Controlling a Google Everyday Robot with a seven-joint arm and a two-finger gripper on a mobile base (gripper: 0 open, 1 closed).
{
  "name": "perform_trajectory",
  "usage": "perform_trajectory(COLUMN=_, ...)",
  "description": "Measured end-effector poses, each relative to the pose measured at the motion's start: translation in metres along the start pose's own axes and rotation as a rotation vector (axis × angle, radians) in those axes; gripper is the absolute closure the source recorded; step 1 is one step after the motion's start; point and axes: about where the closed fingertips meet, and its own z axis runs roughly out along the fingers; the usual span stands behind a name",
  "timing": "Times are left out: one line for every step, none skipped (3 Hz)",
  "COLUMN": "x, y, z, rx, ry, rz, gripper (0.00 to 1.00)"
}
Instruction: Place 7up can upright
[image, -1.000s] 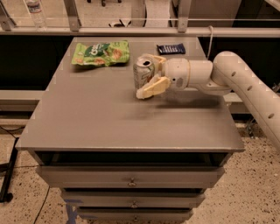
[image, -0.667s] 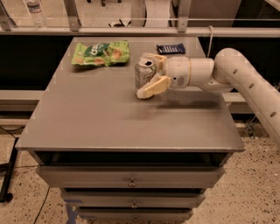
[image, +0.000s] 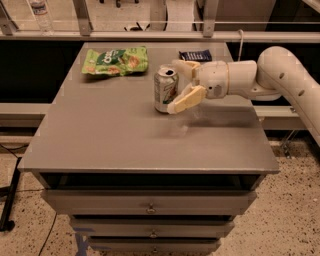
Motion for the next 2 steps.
perform_trajectory(x=0.006, y=0.000, z=-0.014, rx=0.003, ry=0.051, rz=0.001, gripper=0.00)
perform_trajectory(x=0.012, y=-0.001, z=-0.027, rx=0.010, ry=0.087, rz=0.012, gripper=0.00)
